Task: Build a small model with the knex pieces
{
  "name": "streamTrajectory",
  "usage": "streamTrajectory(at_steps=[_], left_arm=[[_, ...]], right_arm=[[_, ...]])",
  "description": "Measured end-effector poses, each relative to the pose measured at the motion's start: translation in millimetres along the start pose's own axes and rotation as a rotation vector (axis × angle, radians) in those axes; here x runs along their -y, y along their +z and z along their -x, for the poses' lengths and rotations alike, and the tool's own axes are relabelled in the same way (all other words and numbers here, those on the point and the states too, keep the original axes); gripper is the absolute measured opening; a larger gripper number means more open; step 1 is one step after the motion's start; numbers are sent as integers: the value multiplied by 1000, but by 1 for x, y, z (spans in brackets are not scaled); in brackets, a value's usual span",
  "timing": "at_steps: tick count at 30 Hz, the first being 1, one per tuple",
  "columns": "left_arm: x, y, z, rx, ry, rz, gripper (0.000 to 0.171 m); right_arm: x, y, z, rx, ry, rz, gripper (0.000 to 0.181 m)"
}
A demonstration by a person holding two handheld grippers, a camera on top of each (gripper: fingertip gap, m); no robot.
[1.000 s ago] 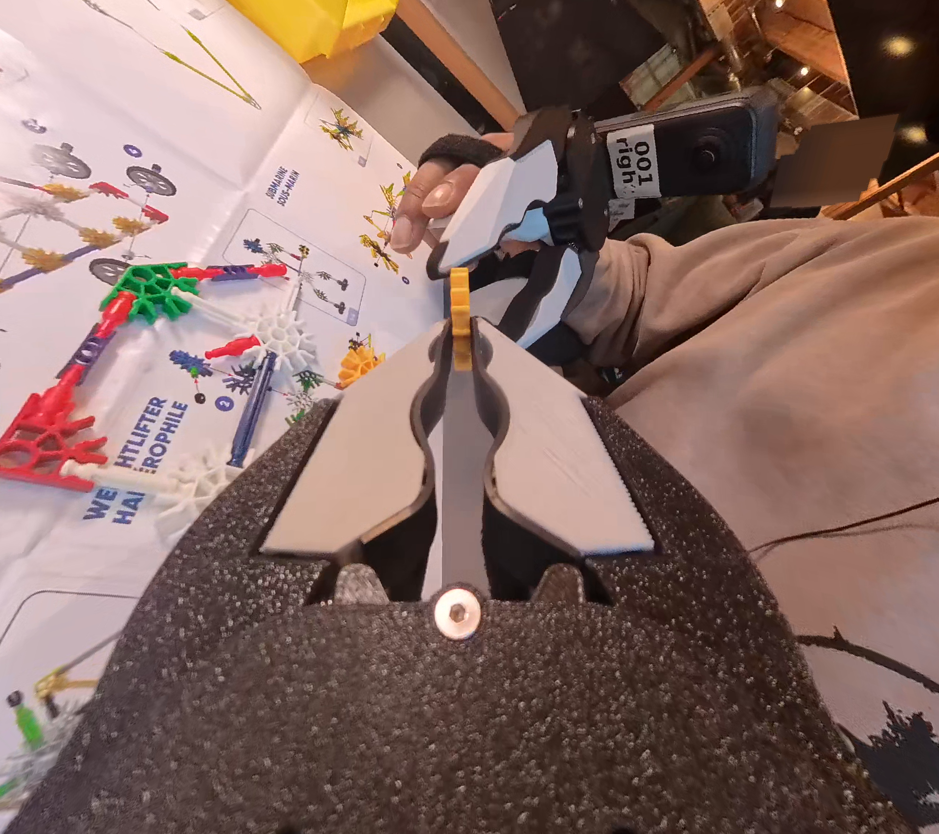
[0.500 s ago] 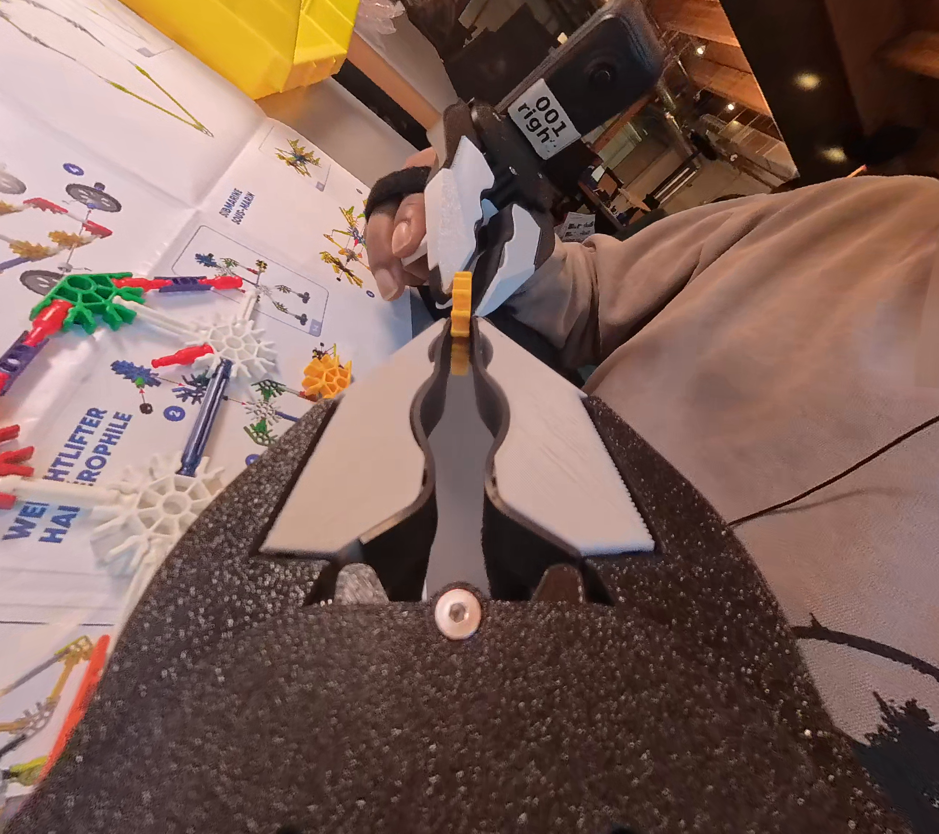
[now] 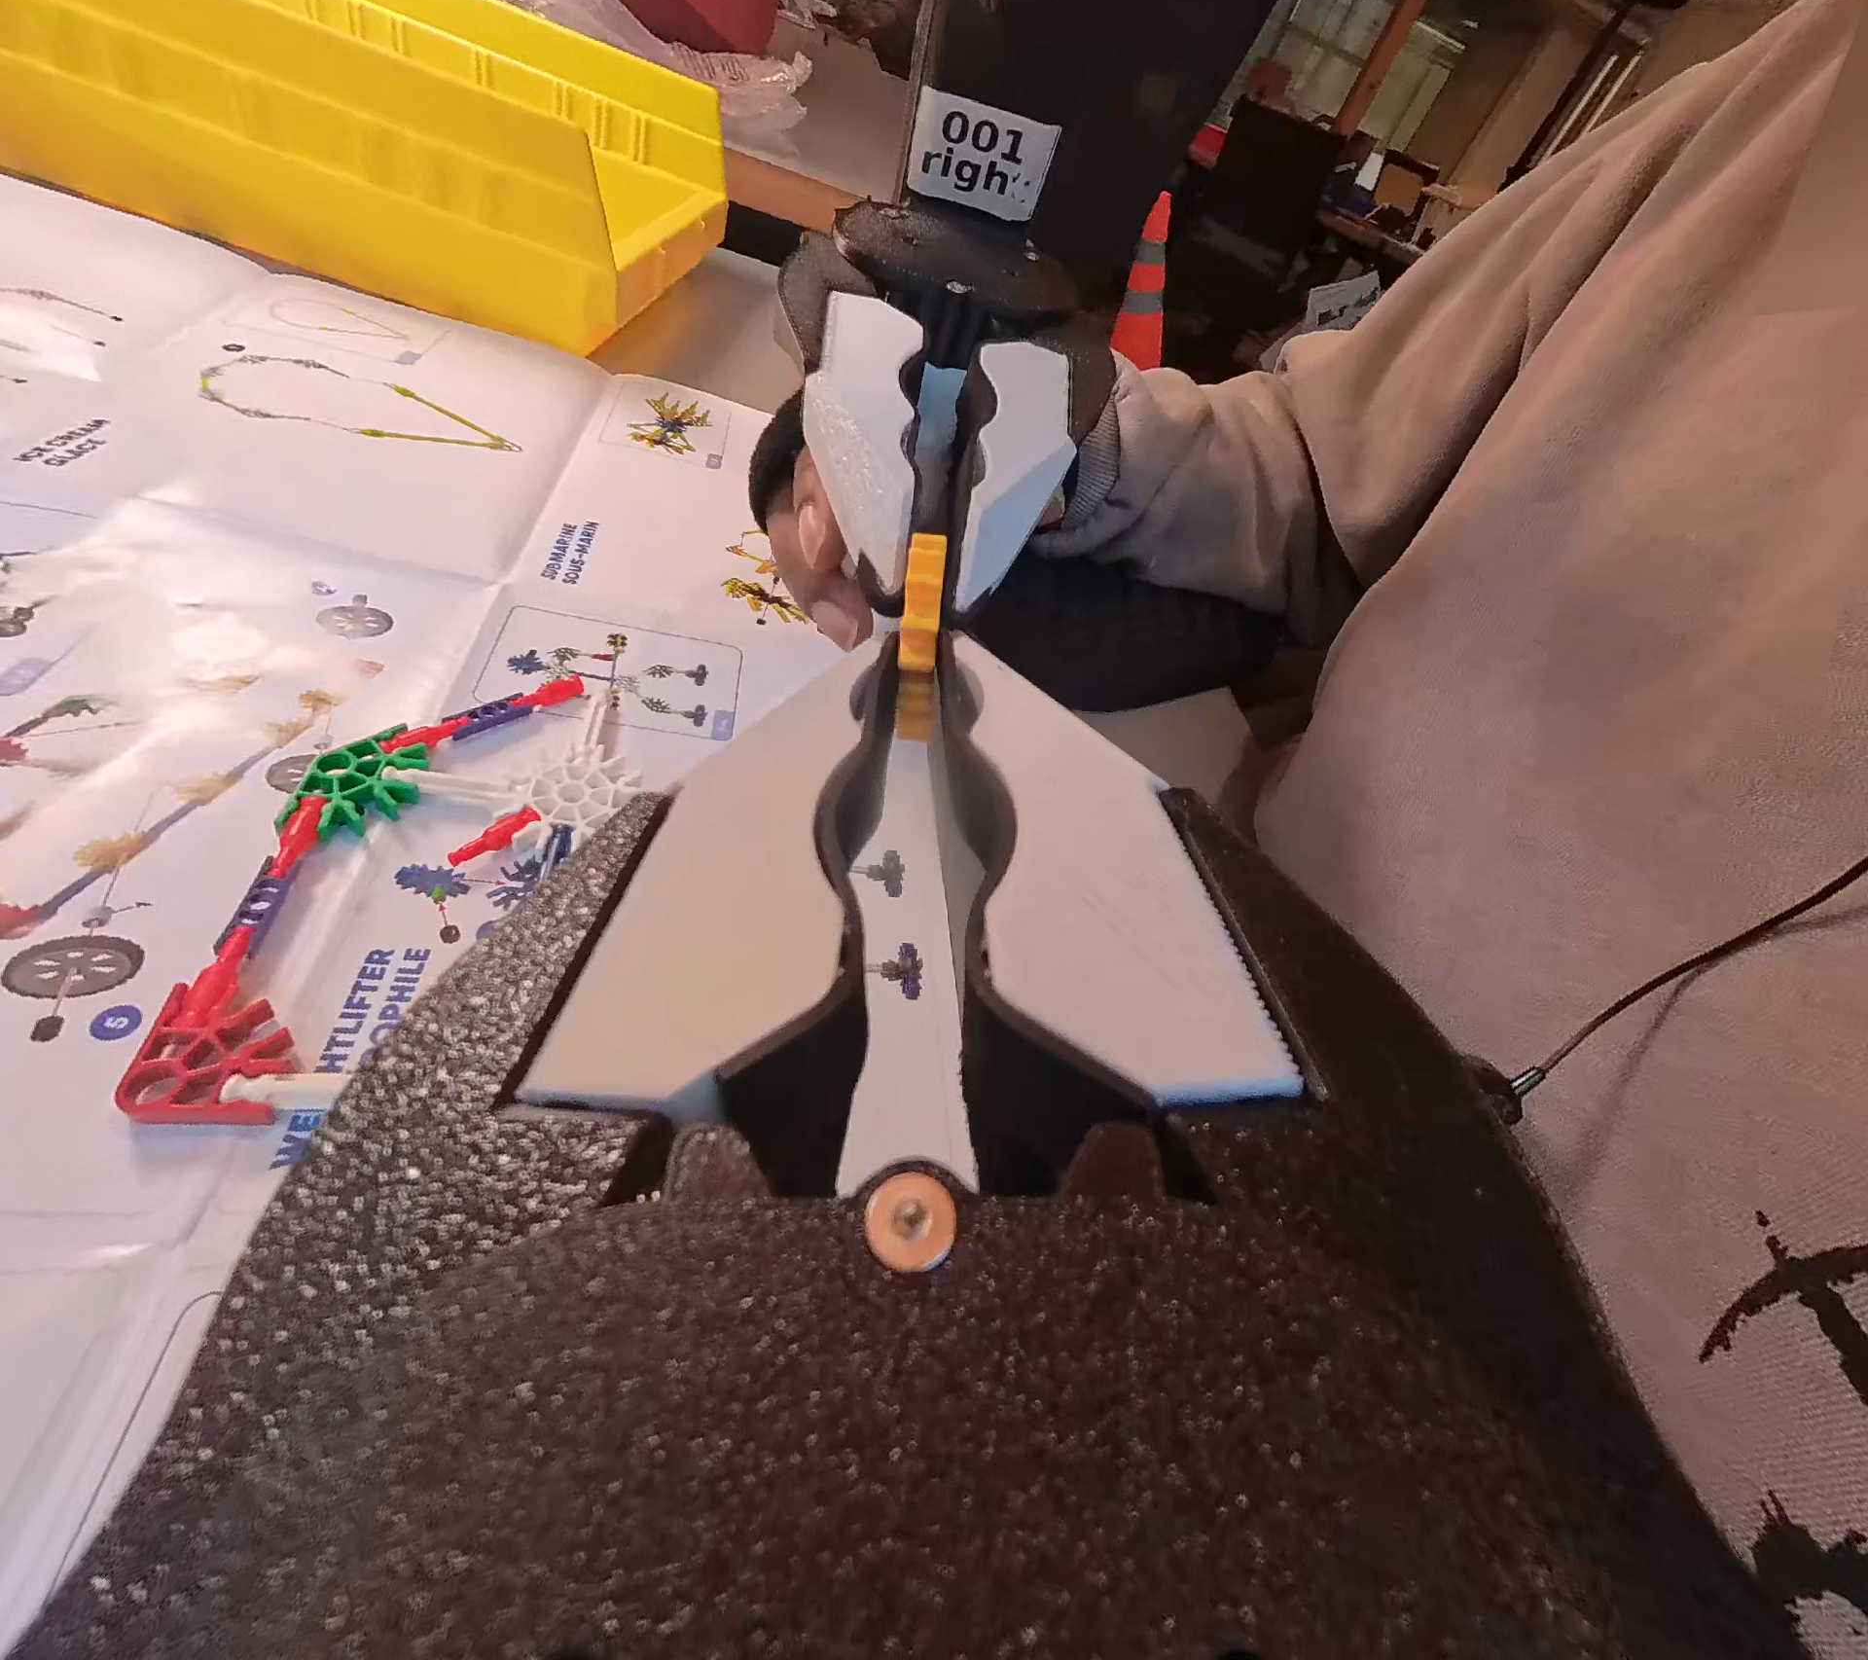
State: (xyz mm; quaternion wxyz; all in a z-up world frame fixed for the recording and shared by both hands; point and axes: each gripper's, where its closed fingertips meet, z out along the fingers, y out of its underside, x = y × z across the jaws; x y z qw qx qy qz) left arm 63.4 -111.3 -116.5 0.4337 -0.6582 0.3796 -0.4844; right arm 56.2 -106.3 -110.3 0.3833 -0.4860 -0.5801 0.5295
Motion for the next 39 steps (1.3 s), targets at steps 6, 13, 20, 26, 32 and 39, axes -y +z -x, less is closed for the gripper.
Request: streamTrajectory(at_steps=[6,13,20,26,32,39], left_arm=[[-3,-1,4,24,16,22,5],[-7,-1,12,32,-65,41,4],[-25,9,20,24,-246,161,4],[-37,19,16,-26,-334,267,4],[-44,21,13,-42,-408,281,4],[-45,-3,59,249,-138,344,13]], right_arm=[[-1,-1,-4,-15,16,12,5],[-14,-6,-11,-28,20,91,5],[-26,-15,-19,-125,-191,210,43],[-47,-7,-11,-153,-429,387,44],[-55,-3,-12,-170,-474,441,23],[-66,-39,-59,-322,-282,519,23]])
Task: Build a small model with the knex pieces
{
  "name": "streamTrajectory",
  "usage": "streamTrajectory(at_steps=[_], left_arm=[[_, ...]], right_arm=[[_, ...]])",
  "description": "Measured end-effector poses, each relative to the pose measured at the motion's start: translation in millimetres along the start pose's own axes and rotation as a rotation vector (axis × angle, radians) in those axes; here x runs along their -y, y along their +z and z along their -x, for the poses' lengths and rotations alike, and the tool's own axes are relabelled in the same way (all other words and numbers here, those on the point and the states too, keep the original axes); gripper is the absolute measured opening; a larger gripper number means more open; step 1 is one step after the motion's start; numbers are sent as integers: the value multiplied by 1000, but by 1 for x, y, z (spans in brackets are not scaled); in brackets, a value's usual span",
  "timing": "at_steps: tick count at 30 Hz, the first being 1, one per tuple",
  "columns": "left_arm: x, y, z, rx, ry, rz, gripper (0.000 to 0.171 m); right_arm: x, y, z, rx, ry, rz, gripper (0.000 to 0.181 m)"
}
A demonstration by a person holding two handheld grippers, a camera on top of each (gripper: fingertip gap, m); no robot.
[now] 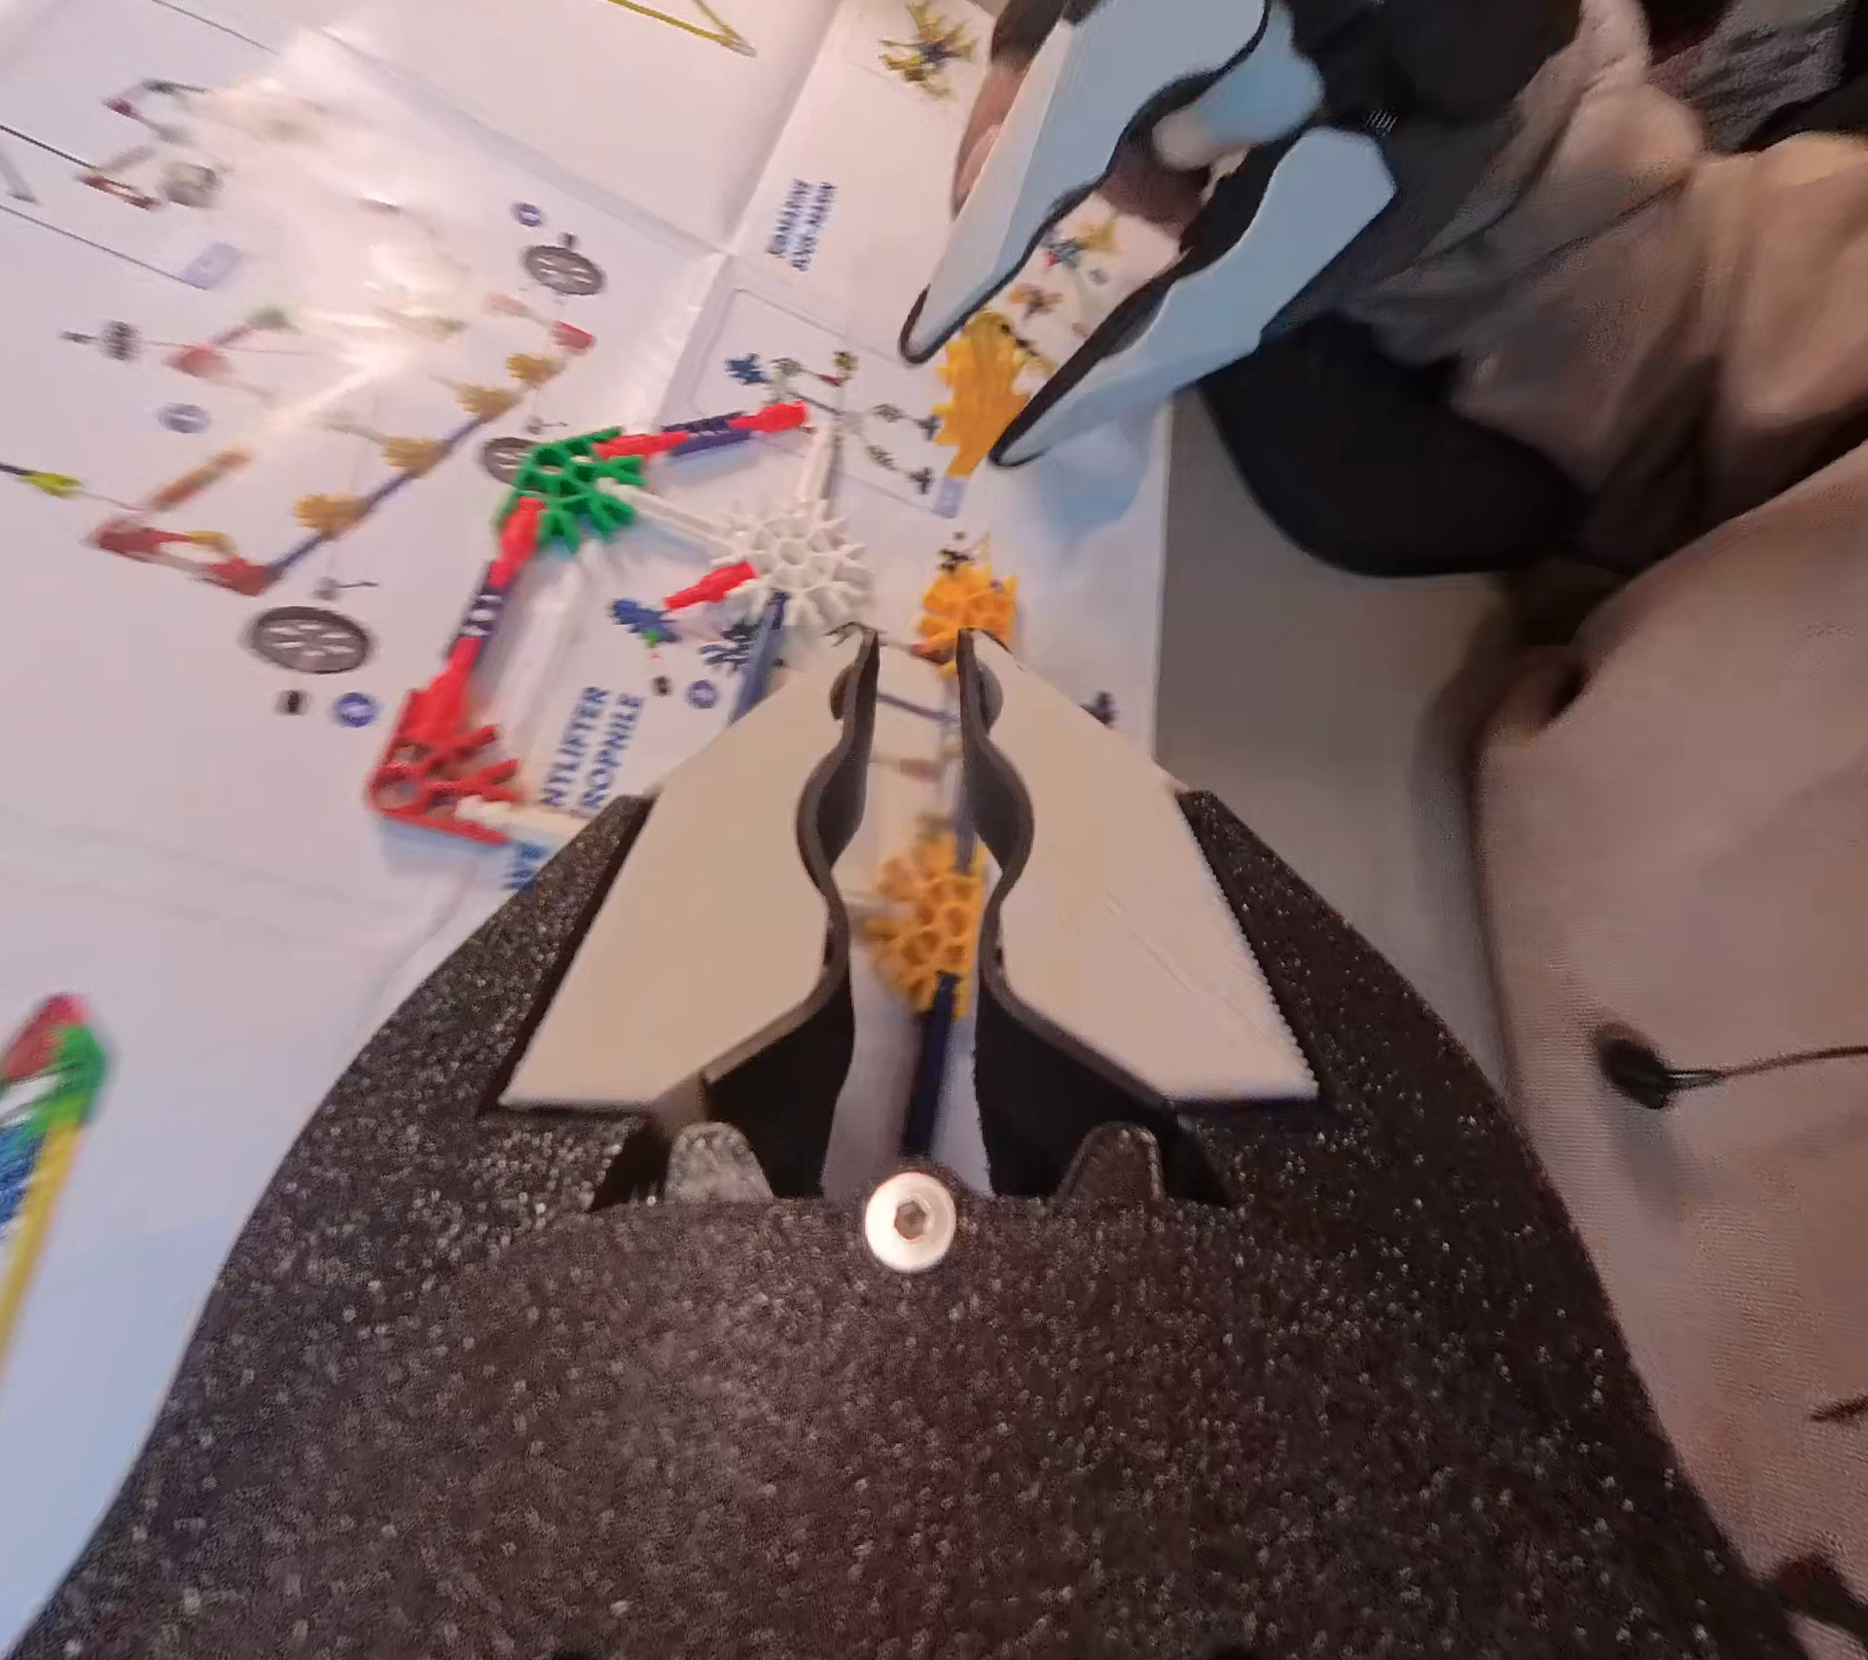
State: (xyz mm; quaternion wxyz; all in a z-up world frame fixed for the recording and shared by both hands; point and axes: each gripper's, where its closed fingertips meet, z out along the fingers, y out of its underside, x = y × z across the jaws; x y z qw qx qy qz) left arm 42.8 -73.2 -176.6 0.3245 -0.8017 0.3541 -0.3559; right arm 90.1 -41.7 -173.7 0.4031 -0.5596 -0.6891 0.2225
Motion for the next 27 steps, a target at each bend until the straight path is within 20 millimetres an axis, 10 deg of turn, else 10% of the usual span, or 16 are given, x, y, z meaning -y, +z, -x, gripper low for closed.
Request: streamTrajectory(at_steps=[4,14,27], left_arm=[[-12,-4,32,190,205,119,20],[-27,4,34,190,342,221,4],[-35,-3,27,113,332,216,4]], right_arm=[[-30,0,-16,45,102,92,23],[-39,15,-9,186,105,184,23],[-18,9,-5,183,58,74,30]])
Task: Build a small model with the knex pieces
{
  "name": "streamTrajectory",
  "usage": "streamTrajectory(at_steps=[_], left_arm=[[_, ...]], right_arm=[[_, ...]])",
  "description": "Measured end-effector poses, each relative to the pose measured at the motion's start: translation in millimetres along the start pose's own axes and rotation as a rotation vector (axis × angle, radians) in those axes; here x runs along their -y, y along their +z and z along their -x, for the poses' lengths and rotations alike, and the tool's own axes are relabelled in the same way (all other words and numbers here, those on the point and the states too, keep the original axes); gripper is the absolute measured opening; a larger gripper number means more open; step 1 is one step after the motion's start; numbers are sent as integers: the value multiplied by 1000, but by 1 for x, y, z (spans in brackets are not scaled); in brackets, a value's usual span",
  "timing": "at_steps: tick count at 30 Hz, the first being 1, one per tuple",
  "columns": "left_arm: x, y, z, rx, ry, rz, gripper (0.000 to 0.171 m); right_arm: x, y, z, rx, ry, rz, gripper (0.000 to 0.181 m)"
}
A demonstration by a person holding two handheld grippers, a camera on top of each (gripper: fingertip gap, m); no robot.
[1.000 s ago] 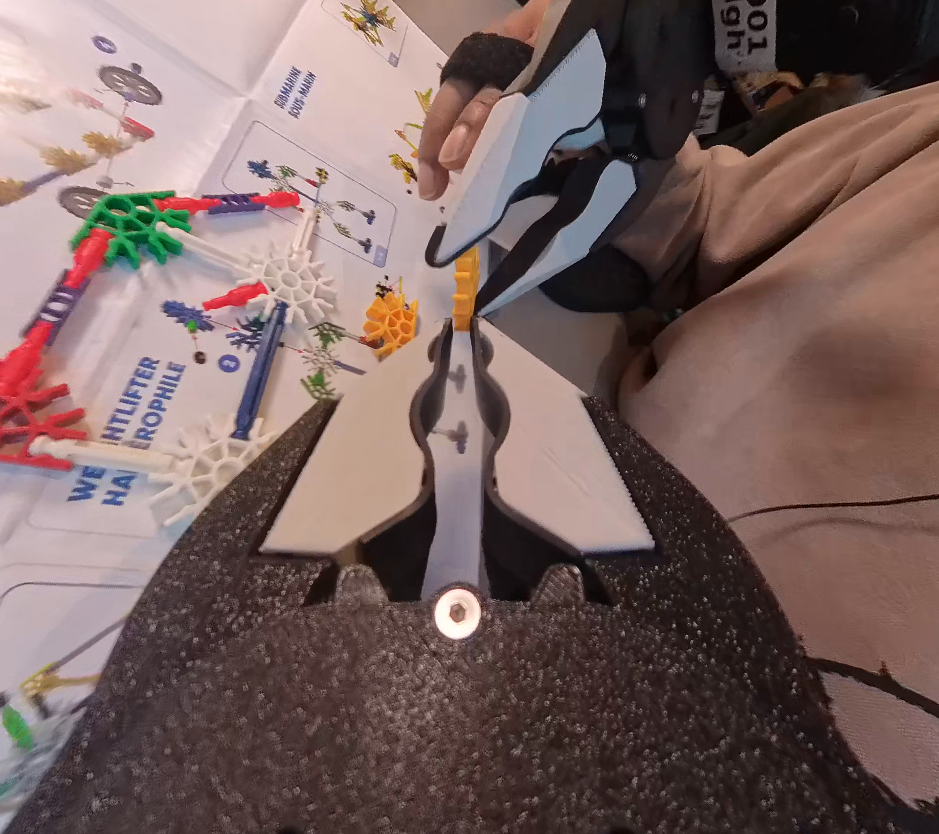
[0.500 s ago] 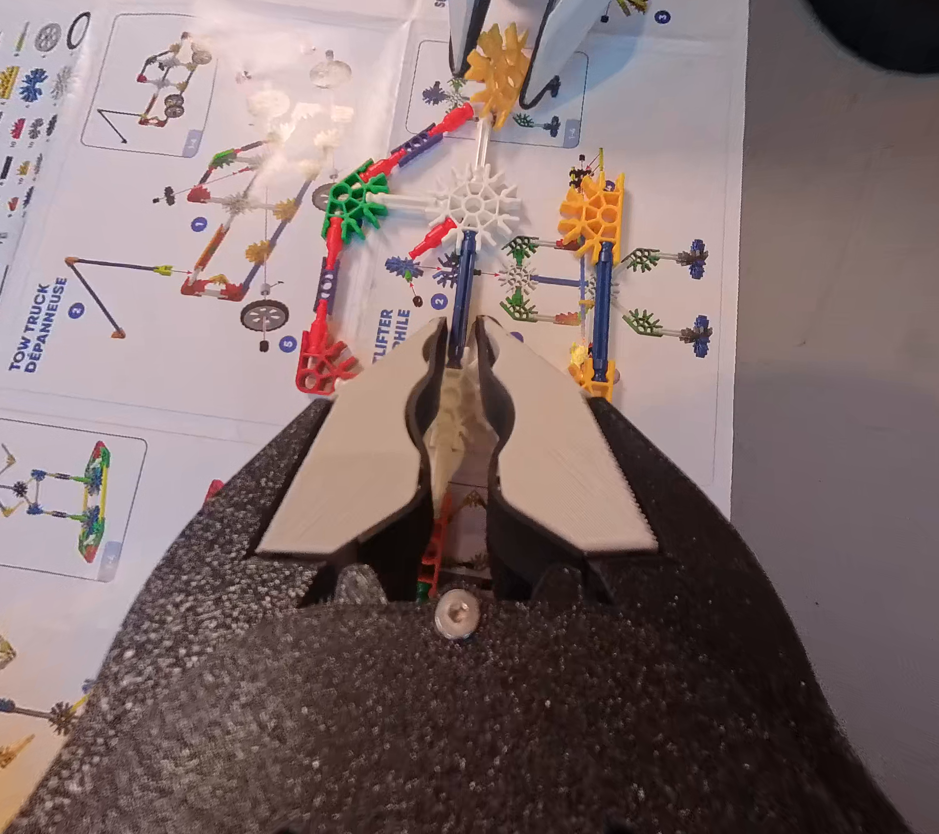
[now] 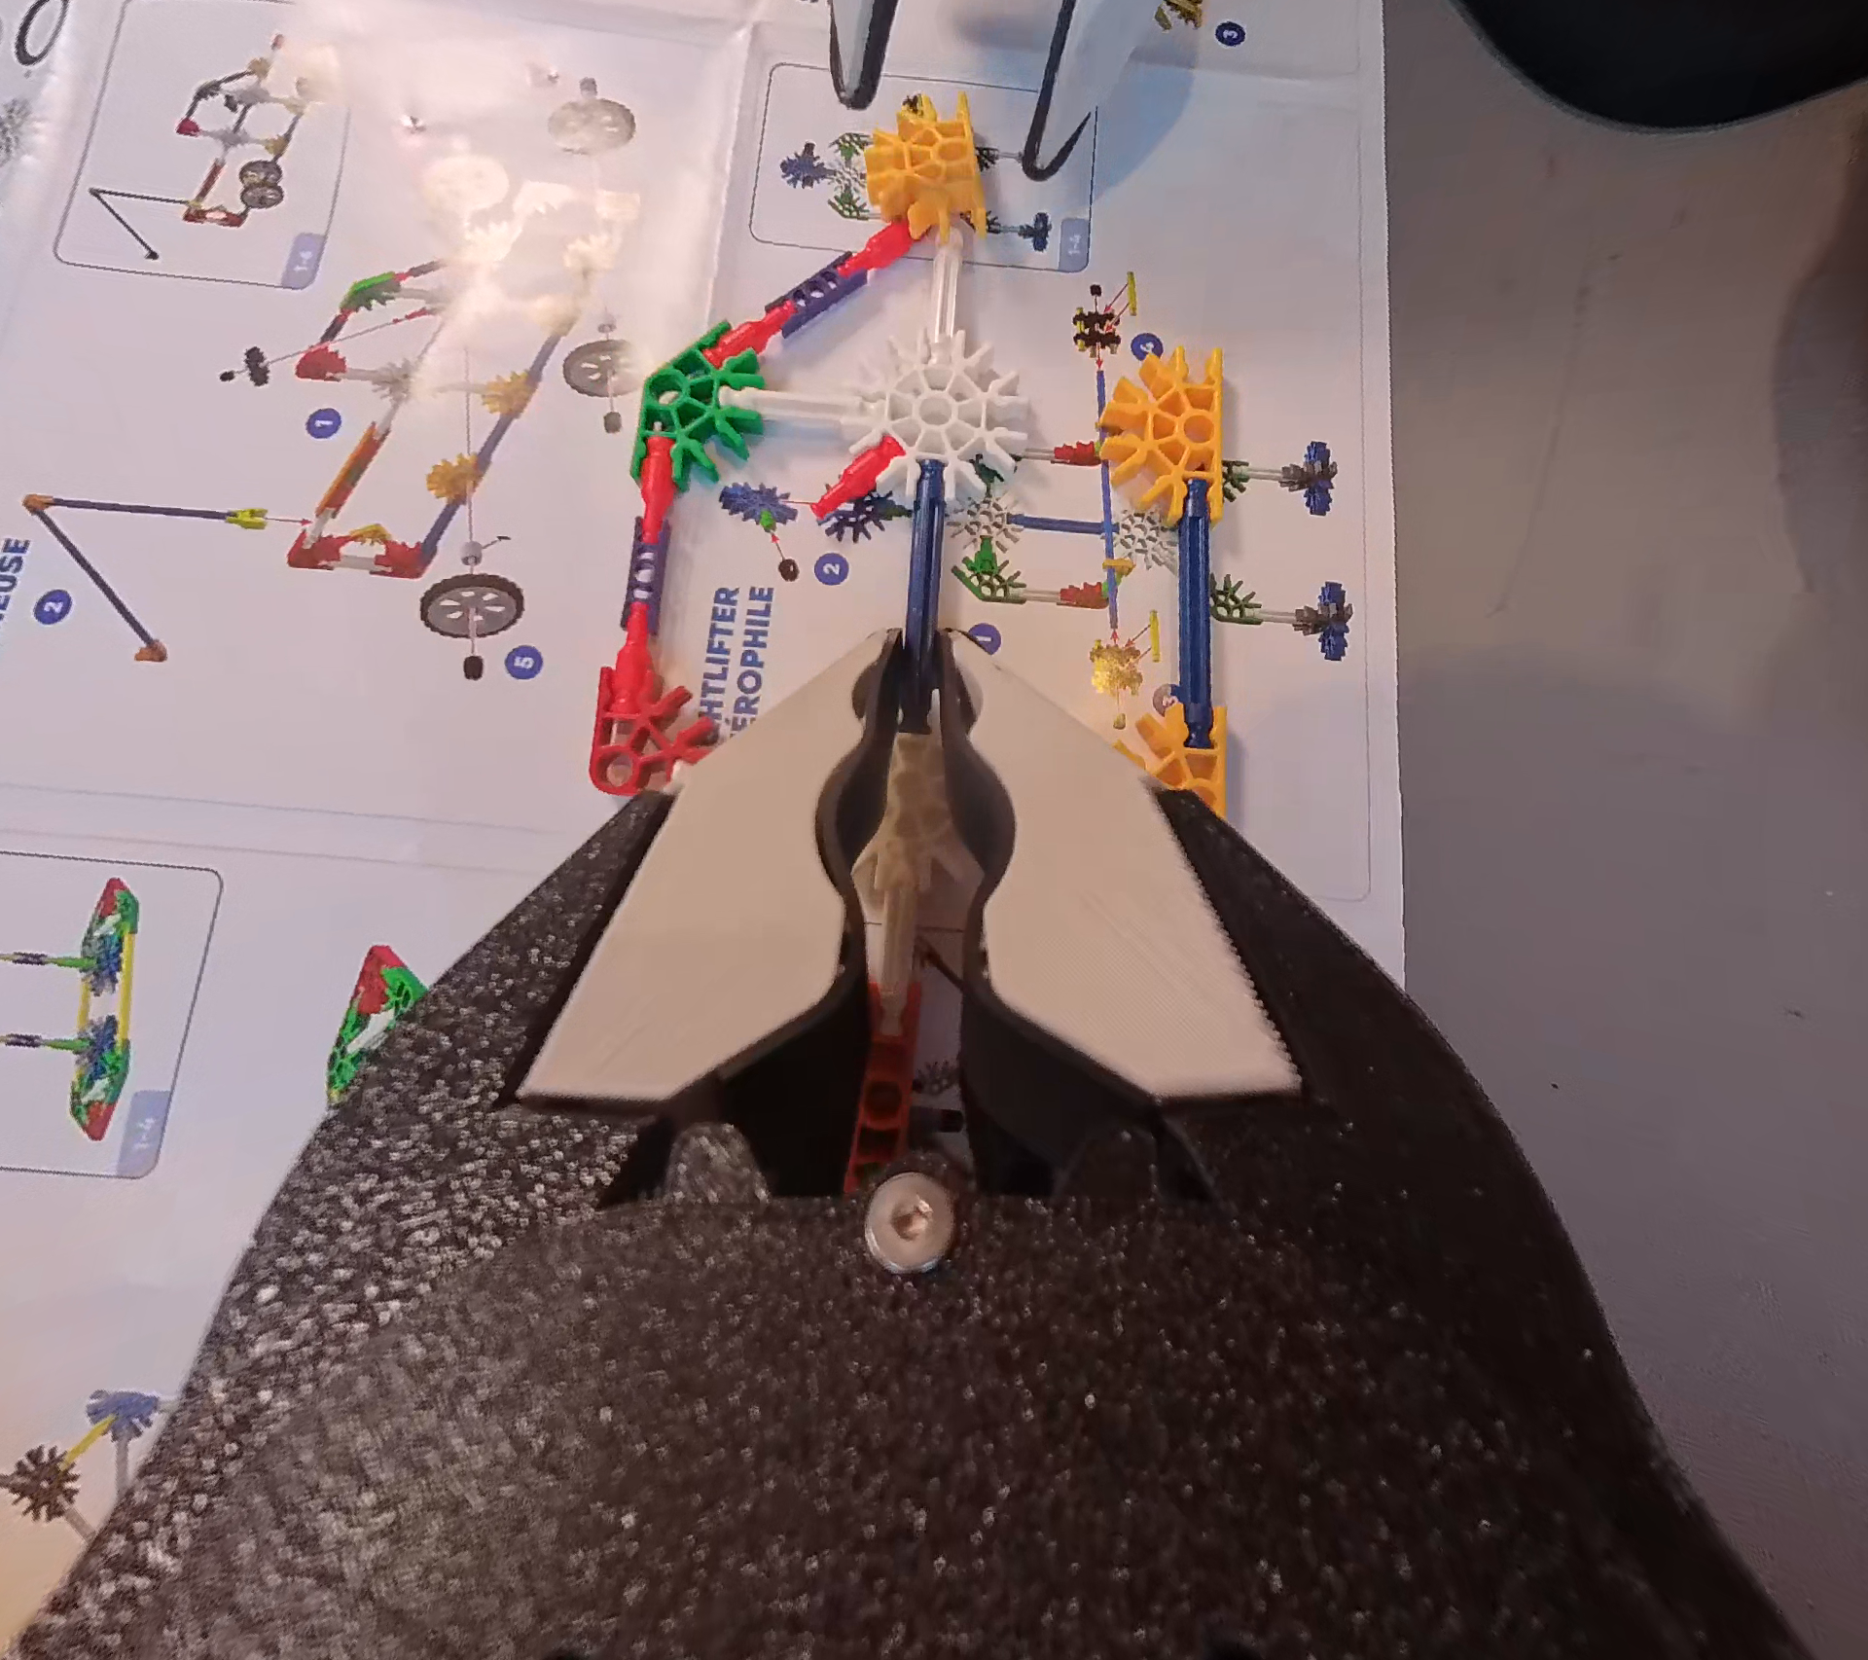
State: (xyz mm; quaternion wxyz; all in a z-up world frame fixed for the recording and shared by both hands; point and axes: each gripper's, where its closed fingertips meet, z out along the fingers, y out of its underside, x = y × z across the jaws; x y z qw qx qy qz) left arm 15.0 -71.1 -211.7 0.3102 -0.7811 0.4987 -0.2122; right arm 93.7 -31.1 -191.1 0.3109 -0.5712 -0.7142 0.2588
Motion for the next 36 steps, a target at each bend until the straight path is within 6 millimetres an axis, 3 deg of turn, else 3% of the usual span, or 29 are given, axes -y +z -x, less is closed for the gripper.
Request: streamTrajectory(at_steps=[10,27,36], left_arm=[[0,0,1,9,-27,-27,4],[1,0,2,37,-16,-30,4],[1,0,3,55,-5,-33,4]], right_arm=[[-10,9,0,11,27,46,18],[-1,4,1,3,22,74,16],[-6,9,1,86,-72,238,2]])
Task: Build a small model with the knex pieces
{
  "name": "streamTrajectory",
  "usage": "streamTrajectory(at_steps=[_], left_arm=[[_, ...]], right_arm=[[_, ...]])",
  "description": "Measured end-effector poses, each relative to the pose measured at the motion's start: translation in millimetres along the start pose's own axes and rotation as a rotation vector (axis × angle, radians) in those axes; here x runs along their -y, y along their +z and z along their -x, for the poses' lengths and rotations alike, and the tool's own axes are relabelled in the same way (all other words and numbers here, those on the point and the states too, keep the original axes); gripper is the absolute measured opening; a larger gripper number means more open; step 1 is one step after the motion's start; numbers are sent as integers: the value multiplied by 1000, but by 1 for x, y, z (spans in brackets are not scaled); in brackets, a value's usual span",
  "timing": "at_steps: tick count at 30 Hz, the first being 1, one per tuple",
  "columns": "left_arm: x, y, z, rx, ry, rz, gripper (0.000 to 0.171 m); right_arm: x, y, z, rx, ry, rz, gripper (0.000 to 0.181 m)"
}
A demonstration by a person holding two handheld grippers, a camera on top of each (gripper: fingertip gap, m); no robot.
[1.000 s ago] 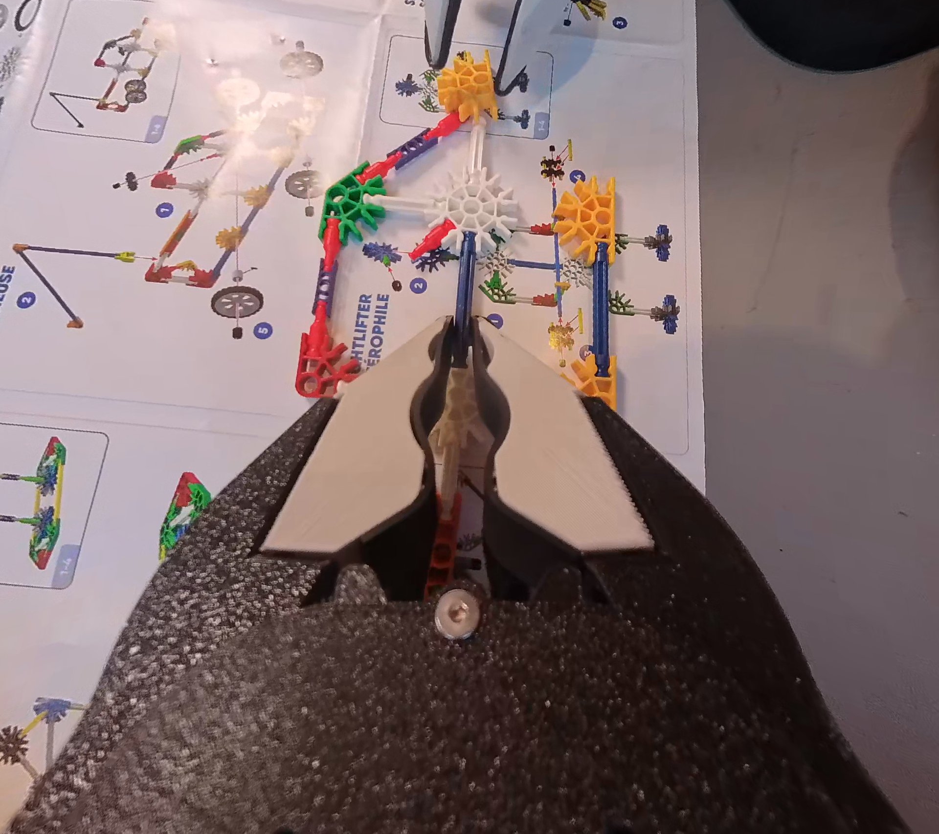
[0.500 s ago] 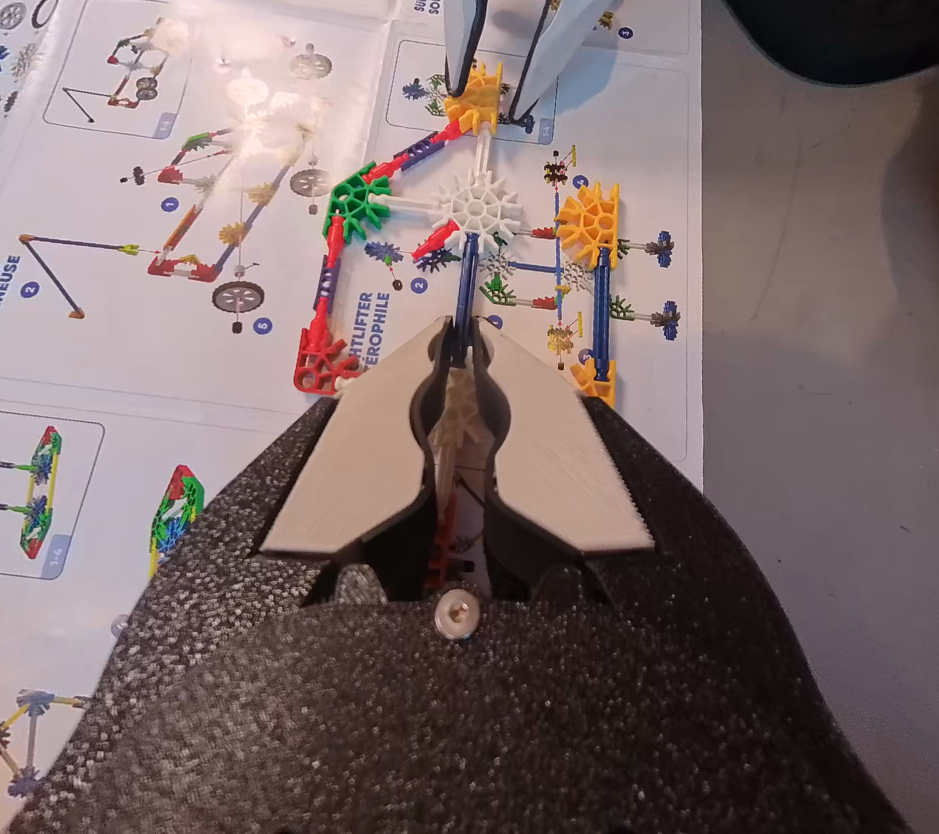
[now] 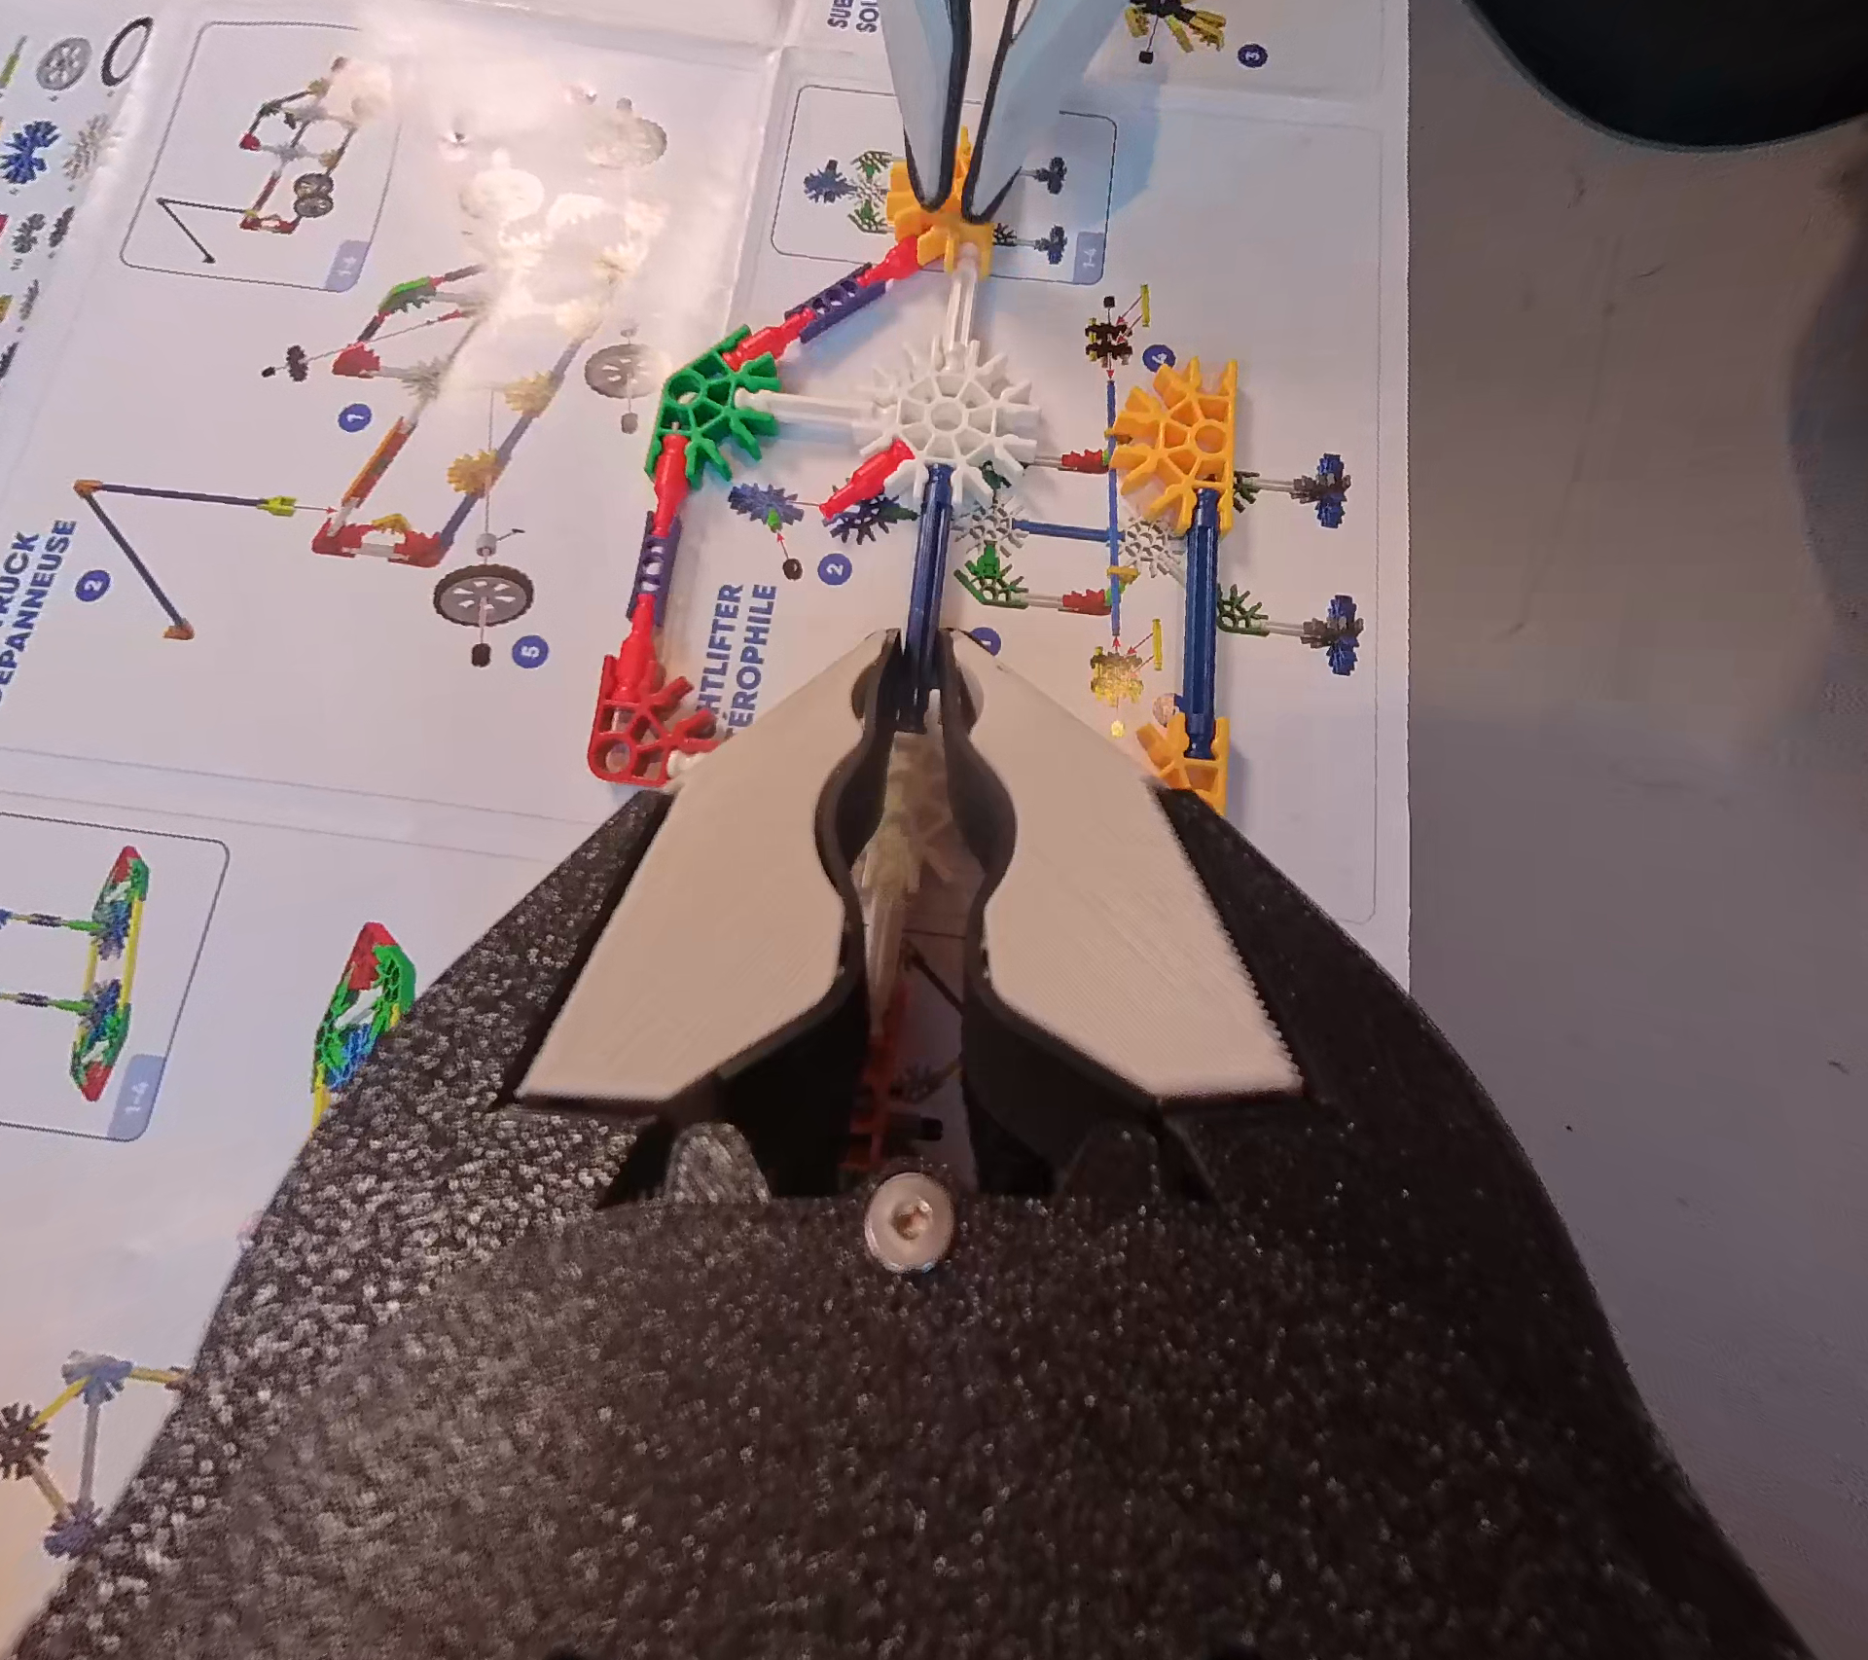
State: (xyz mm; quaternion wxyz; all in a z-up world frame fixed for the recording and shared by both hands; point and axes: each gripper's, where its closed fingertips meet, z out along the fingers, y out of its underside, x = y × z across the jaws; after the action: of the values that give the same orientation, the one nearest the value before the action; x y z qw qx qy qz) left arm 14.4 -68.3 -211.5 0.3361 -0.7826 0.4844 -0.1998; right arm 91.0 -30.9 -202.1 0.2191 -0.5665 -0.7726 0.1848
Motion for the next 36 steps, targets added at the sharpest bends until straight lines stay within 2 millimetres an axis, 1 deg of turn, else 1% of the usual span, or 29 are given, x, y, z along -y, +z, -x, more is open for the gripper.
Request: streamTrajectory(at_steps=[7,15,28,33,36], left_arm=[[0,0,0,9,3,-4,4],[0,0,0,27,10,-3,4],[0,1,0,11,-17,-4,4],[1,1,-1,8,-20,-4,4],[1,1,-2,3,-24,-4,4]], right_arm=[[-1,1,0,53,20,138,2],[-1,1,2,98,16,220,0],[-2,3,3,146,28,266,0],[-2,4,3,204,79,261,0],[-2,5,3,204,71,272,0]])
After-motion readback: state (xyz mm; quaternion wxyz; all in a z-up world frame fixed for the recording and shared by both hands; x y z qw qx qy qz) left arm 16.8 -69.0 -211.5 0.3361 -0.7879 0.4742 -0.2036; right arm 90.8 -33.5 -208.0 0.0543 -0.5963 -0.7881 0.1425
